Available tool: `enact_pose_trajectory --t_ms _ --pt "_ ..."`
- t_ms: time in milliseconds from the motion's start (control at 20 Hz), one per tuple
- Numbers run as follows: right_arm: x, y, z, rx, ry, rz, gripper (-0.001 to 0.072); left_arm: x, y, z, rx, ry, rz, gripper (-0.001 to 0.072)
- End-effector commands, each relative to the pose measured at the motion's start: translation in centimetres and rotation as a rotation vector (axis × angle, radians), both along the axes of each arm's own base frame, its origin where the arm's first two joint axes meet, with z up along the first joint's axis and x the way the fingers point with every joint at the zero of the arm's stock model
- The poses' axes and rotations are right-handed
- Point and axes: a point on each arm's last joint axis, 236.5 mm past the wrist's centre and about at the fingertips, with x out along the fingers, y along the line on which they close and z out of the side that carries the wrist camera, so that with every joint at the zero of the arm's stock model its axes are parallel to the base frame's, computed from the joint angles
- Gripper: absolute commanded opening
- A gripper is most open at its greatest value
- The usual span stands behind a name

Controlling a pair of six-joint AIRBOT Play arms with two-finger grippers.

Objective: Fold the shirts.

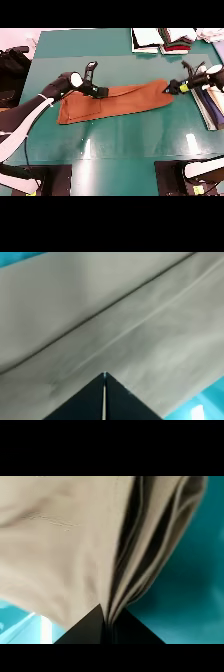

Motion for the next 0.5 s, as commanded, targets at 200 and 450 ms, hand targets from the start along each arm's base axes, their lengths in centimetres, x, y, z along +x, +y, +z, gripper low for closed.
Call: enact_pose_trajectory --t_ms 200,450 --pt "1.1 8.8 17.4 0.006 -0.359 0.181 0.0021 1.2 -6.2 -1.9 -0.07 0.02 -0.046 0.0024" --pt "-0.4 16.0 21.8 0.039 -0.455 0.303 0.0021 1.7 -7.7 -1.8 -0.103 0.014 -0.053 0.0024"
